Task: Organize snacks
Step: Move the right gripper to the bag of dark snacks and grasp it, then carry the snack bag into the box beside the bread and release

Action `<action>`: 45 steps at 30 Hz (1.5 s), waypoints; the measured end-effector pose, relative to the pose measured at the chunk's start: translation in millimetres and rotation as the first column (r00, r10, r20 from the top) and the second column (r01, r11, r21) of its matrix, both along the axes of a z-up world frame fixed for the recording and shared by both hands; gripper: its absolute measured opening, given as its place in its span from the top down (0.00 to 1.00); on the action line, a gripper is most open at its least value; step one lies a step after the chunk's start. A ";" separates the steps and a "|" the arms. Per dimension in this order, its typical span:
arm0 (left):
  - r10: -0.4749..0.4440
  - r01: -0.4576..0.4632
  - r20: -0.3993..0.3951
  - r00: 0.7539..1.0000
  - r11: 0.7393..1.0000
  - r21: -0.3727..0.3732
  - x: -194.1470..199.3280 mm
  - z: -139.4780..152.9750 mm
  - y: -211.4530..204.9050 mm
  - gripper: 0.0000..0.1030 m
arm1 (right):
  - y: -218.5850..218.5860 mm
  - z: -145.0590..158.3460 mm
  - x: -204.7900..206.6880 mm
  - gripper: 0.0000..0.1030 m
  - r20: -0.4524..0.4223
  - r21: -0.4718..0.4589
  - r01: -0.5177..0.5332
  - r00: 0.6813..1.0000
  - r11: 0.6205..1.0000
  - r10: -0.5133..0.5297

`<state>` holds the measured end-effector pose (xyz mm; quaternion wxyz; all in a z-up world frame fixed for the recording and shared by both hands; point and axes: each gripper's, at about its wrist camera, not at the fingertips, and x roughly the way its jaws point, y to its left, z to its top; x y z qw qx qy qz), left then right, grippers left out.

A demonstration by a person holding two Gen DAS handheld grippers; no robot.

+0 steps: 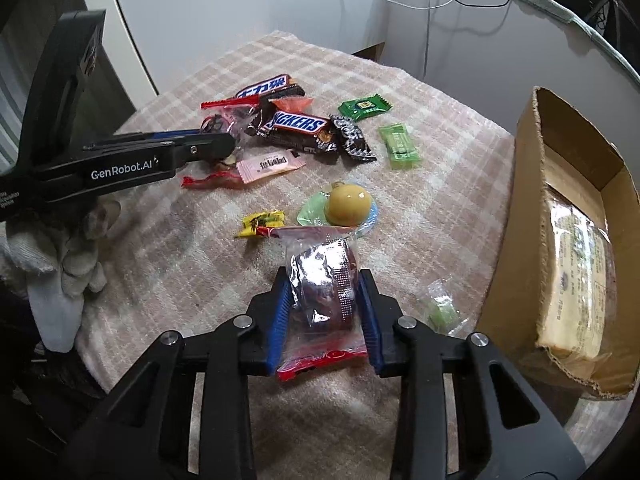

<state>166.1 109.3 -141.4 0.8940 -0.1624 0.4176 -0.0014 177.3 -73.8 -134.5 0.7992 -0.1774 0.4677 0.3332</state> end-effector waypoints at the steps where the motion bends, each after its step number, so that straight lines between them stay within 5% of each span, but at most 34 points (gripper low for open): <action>1: 0.005 -0.005 0.006 1.000 1.000 0.001 -1.5 0.7 0.6 0.69 | -1.7 1.4 -0.2 0.67 -0.001 0.008 0.006 1.000 1.000 -0.006; 12: 0.018 -0.017 0.042 0.999 1.000 -0.015 -11.9 7.0 3.9 0.70 | -20.7 24.0 -5.2 0.68 0.015 0.091 0.047 0.999 0.995 -0.049; 24: -0.012 0.016 0.126 0.992 0.999 -0.035 -24.7 47.3 -6.0 0.70 | -67.8 62.5 -1.7 0.68 0.058 0.190 0.123 0.989 0.974 -0.136; 45: -0.254 0.268 0.211 0.944 0.962 -0.044 10.4 83.2 -126.6 0.70 | -191.9 81.8 41.9 0.68 0.087 0.230 0.370 0.913 0.900 -0.398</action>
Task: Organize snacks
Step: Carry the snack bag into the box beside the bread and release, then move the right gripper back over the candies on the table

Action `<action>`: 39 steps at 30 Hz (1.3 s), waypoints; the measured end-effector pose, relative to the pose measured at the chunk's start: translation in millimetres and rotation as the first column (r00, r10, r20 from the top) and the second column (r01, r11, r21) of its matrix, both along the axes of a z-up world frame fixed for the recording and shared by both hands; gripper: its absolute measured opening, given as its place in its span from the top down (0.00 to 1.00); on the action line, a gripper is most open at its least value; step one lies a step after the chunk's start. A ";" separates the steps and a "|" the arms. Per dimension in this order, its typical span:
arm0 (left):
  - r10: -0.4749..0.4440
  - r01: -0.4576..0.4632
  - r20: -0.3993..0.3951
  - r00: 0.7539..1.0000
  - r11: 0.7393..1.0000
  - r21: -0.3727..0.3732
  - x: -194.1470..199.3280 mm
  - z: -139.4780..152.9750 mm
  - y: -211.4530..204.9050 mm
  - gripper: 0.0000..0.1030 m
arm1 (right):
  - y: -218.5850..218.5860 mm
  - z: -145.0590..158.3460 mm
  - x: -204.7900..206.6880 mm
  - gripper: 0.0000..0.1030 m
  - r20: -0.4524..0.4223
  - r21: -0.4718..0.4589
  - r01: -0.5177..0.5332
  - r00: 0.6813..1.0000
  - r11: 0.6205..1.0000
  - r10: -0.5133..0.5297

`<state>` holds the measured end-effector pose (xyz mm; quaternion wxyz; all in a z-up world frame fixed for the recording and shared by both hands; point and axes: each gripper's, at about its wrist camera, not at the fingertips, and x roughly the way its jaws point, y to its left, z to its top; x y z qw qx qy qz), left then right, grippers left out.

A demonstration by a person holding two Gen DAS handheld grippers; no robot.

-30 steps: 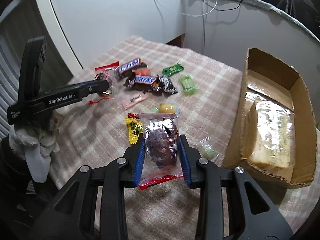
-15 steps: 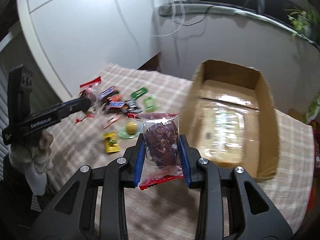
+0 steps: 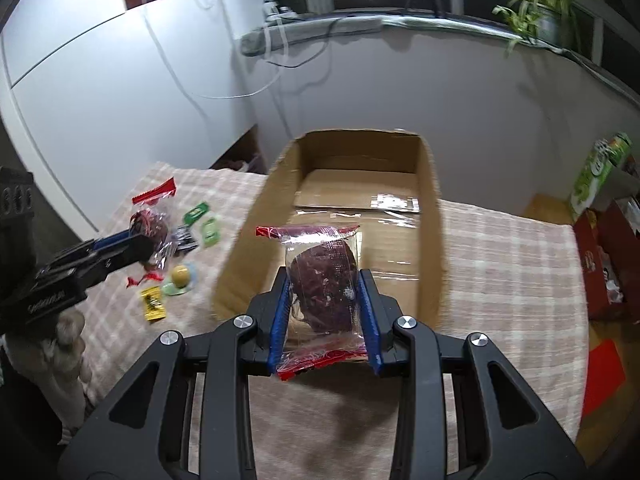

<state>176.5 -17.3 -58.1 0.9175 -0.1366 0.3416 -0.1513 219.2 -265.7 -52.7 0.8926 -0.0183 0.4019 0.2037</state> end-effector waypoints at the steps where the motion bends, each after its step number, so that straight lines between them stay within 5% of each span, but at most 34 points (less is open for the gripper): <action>1: -0.009 0.009 0.000 1.000 1.000 0.000 1.6 -0.1 -5.4 0.70 | -4.4 -1.1 1.1 0.68 -0.004 0.001 0.009 1.000 1.000 -0.009; 13: -0.103 0.104 -0.037 0.994 0.994 0.031 27.6 -12.1 -71.1 0.70 | -23.9 -23.7 23.0 0.67 -0.051 0.000 0.053 0.997 0.999 -0.053; 24: -0.129 0.132 -0.063 0.990 0.990 0.055 33.3 -19.5 -88.1 0.69 | -22.5 -26.3 26.9 0.67 -0.047 -0.010 0.050 0.998 0.999 -0.051; 26: -0.130 0.134 -0.062 0.990 0.989 0.055 33.2 -19.7 -89.6 0.69 | -21.9 -26.1 26.5 0.61 -0.041 -0.025 0.061 0.997 0.998 -0.062; 27: -0.132 0.135 -0.061 0.989 0.989 0.054 33.1 -19.7 -90.2 0.67 | -22.2 -25.5 26.9 0.52 -0.035 -0.029 0.065 0.997 0.998 -0.066; 29: -0.123 0.127 -0.061 0.990 0.990 0.058 32.5 -19.3 -90.2 0.44 | -23.3 -23.3 25.3 0.44 -0.007 -0.038 0.090 0.996 0.995 -0.090; 39: -0.125 0.127 -0.056 0.991 0.991 0.045 29.7 -17.1 -87.7 0.42 | -20.1 -17.0 19.6 0.44 -0.012 -0.027 0.074 0.997 0.997 -0.074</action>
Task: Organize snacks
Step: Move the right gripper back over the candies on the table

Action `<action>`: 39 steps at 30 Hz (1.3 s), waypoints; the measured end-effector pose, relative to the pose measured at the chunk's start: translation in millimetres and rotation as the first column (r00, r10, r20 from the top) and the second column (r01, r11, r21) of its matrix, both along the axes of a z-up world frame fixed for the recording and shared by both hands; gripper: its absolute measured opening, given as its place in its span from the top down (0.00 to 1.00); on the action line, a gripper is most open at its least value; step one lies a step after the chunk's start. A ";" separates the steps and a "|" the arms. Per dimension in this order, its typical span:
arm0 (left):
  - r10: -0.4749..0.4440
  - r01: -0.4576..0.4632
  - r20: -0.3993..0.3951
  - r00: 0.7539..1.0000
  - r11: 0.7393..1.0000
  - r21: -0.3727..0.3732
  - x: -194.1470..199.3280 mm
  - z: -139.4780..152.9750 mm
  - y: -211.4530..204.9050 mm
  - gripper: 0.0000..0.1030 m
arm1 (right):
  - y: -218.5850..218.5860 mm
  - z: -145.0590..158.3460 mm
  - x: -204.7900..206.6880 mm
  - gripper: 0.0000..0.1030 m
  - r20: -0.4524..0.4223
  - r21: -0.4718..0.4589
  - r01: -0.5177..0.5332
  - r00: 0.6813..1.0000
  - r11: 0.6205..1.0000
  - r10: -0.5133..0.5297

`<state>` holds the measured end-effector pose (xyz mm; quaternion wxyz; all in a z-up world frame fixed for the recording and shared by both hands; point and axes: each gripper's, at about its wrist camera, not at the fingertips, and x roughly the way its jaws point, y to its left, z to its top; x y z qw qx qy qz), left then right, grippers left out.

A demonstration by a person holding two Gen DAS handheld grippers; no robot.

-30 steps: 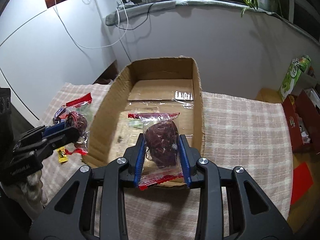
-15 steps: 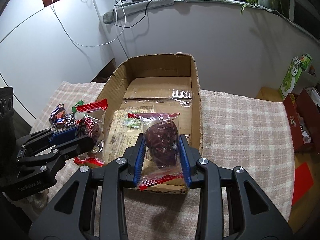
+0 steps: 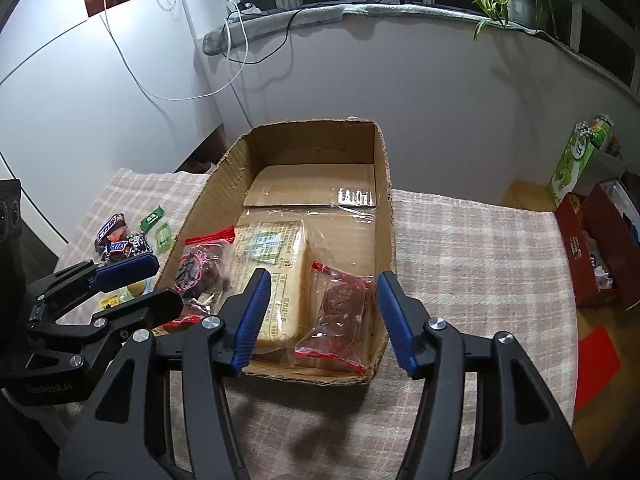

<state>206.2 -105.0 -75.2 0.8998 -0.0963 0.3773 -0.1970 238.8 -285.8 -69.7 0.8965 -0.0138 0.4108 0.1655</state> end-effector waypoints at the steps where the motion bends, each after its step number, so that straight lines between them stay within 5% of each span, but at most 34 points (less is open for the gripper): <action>1: 0.000 0.000 0.002 1.000 1.000 -0.001 -1.0 0.5 0.7 0.42 | 0.8 0.8 -1.0 0.44 0.001 -0.001 0.000 1.000 1.000 0.000; 12: 0.032 -0.031 0.023 0.999 0.999 -0.028 -16.1 10.3 24.7 0.42 | 20.1 16.2 -24.9 0.44 0.024 0.009 -0.029 0.999 1.000 0.028; 25: 0.164 -0.163 0.035 0.986 0.986 -0.037 -43.6 15.0 109.1 0.42 | 85.1 24.5 -67.0 0.44 0.036 0.003 -0.189 0.981 0.982 0.189; 36: 0.251 -0.251 0.001 0.968 0.968 -0.025 -56.5 -1.3 173.2 0.43 | 147.4 0.8 -84.9 0.44 -0.019 -0.007 -0.329 0.944 0.944 0.329; 39: 0.254 -0.255 -0.015 0.967 0.967 -0.027 -56.6 -8.1 185.1 0.52 | 164.1 -9.4 -86.3 0.44 -0.042 -0.008 -0.365 0.930 0.931 0.365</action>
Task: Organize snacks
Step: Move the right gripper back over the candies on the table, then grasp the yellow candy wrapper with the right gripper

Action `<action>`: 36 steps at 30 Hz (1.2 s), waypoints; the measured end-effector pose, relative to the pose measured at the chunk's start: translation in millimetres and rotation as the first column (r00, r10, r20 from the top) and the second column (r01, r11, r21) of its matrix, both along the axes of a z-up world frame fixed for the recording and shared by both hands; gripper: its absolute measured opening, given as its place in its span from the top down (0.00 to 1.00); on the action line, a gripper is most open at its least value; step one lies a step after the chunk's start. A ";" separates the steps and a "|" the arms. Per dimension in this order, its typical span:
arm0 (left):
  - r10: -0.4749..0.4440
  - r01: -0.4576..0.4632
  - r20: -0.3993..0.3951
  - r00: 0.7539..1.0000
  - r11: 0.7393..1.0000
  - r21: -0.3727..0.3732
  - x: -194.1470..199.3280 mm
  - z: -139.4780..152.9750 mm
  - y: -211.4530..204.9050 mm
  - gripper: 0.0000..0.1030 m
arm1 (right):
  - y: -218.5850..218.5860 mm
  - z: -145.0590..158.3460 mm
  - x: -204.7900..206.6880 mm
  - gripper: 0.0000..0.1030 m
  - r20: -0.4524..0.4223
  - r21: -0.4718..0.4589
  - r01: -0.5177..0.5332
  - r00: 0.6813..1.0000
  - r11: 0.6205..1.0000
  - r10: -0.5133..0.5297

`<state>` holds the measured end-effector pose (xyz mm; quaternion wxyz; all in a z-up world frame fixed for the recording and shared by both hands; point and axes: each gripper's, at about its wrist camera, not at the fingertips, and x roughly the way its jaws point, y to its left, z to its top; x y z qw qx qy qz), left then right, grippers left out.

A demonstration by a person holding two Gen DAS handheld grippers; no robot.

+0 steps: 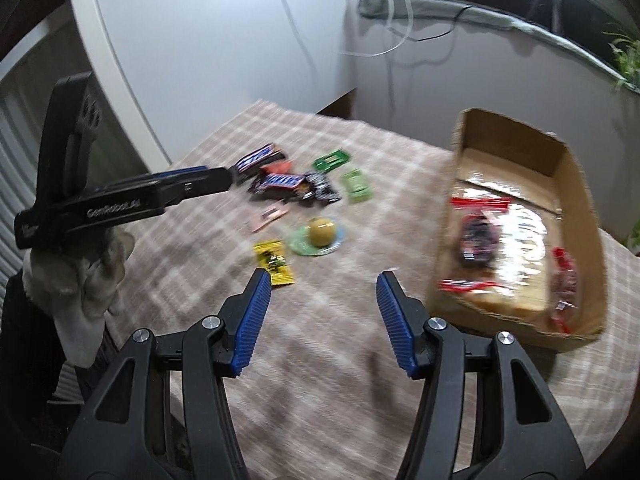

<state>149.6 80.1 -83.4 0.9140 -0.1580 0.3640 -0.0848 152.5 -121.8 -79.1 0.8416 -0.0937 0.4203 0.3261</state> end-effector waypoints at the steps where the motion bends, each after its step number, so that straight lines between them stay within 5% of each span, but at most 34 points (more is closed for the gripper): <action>1: -0.002 0.002 -0.008 1.000 1.000 -0.003 0.5 -2.8 3.3 0.53 | 4.2 -2.9 0.2 0.44 -0.007 -0.002 -0.009 1.000 1.000 0.009; 30: -0.152 0.185 -0.182 0.971 0.966 0.181 48.4 -62.2 -14.6 0.72 | 78.5 -68.8 28.1 0.61 -0.156 -0.059 -0.176 0.974 0.983 0.165; 36: -0.167 0.205 -0.181 0.969 0.954 0.217 53.3 -61.7 -21.9 0.82 | 79.3 -70.3 29.2 0.75 -0.152 -0.066 -0.174 0.975 0.982 0.163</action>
